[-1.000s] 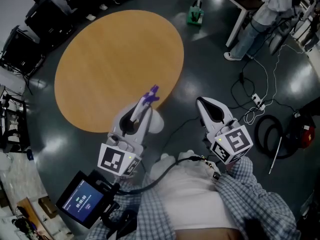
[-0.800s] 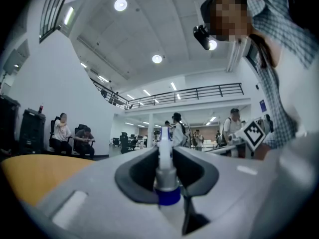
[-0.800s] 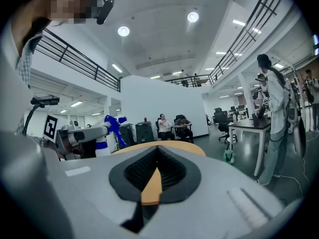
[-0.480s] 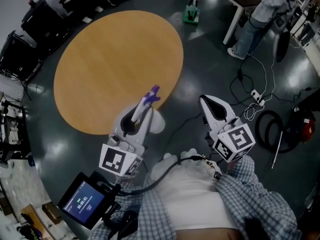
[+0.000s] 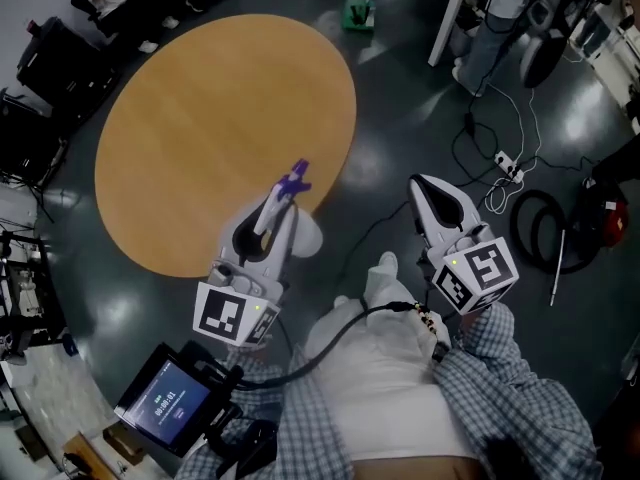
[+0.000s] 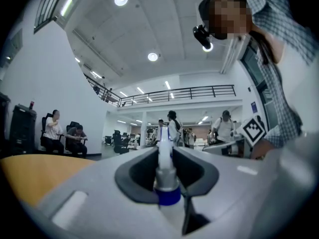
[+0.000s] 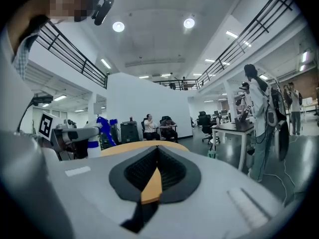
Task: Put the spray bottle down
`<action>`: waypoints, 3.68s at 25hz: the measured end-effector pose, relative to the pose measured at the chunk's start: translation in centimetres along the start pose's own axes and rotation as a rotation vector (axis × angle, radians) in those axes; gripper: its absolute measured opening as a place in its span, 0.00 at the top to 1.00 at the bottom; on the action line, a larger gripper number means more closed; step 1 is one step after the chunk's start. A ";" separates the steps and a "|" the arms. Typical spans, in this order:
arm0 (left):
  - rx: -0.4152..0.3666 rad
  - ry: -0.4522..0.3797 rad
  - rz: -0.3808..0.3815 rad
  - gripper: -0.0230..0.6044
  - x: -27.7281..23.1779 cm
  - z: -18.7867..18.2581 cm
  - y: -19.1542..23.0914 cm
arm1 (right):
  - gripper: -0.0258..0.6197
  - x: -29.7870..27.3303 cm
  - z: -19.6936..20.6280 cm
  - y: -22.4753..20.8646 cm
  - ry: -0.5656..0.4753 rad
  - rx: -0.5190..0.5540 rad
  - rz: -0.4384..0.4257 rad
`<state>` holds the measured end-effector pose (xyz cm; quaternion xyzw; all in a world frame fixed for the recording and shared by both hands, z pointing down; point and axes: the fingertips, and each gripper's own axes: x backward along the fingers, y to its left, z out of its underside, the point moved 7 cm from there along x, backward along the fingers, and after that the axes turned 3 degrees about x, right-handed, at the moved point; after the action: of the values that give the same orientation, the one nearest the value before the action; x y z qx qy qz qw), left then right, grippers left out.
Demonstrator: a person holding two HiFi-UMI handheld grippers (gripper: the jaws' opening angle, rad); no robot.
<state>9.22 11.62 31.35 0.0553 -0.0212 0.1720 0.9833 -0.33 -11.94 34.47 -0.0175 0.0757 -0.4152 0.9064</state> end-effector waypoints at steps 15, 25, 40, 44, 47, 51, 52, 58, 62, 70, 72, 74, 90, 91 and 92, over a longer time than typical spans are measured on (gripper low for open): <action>-0.076 -0.021 -0.106 0.83 -6.8 -1.0 2.1 | 0.96 -7.5 -1.3 -4.7 0.040 0.022 -0.180; -0.065 -0.030 -0.124 0.83 -16.8 0.9 6.9 | 0.96 -14.2 -1.2 -12.1 0.101 0.003 -0.231; -0.090 0.046 -0.137 0.83 -21.7 4.8 11.4 | 0.96 -19.8 1.2 -15.7 0.189 -0.055 -0.242; -0.090 0.044 -0.128 0.82 -21.6 4.7 11.8 | 0.96 -20.3 1.4 -15.4 0.189 -0.058 -0.242; -0.076 0.043 -0.135 0.83 -21.6 4.8 12.2 | 0.96 -20.4 1.5 -15.4 0.194 -0.057 -0.241; -0.066 0.043 -0.121 0.83 -21.7 4.7 12.4 | 0.96 -20.5 1.4 -15.5 0.196 -0.059 -0.235; -0.065 0.043 -0.116 0.83 -21.8 4.7 12.4 | 0.96 -20.5 1.4 -15.6 0.196 -0.060 -0.234; -0.061 0.048 -0.069 0.70 -22.3 4.7 11.8 | 0.96 -20.6 1.4 -15.7 0.202 -0.058 -0.241; -0.066 0.057 -0.067 0.63 -22.3 4.9 11.8 | 0.96 -20.9 1.4 -15.5 0.202 -0.060 -0.244; -0.052 0.074 -0.061 0.48 -22.1 5.4 12.0 | 0.96 -20.7 1.6 -15.3 0.198 -0.059 -0.251; -0.054 0.085 -0.056 0.46 -21.8 5.6 12.1 | 0.96 -20.7 1.6 -15.2 0.196 -0.059 -0.253; -0.061 0.095 -0.069 0.45 -21.4 5.9 12.3 | 0.96 -20.8 1.6 -15.2 0.193 -0.057 -0.252; -0.111 -0.013 -0.162 0.96 -9.9 1.9 7.4 | 0.96 -14.5 -1.1 -7.2 0.098 -0.012 -0.270; -0.109 -0.014 -0.159 0.96 -9.2 1.7 7.0 | 0.96 -13.9 -1.2 -6.5 0.091 -0.011 -0.263; -0.103 -0.016 -0.154 0.96 -8.5 1.6 6.5 | 0.96 -13.2 -1.2 -5.8 0.084 -0.011 -0.255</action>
<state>-0.98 14.70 33.09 0.0078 -0.0334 0.0939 0.9950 -13.38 -5.71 35.41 -0.0144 0.1130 -0.5272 0.8421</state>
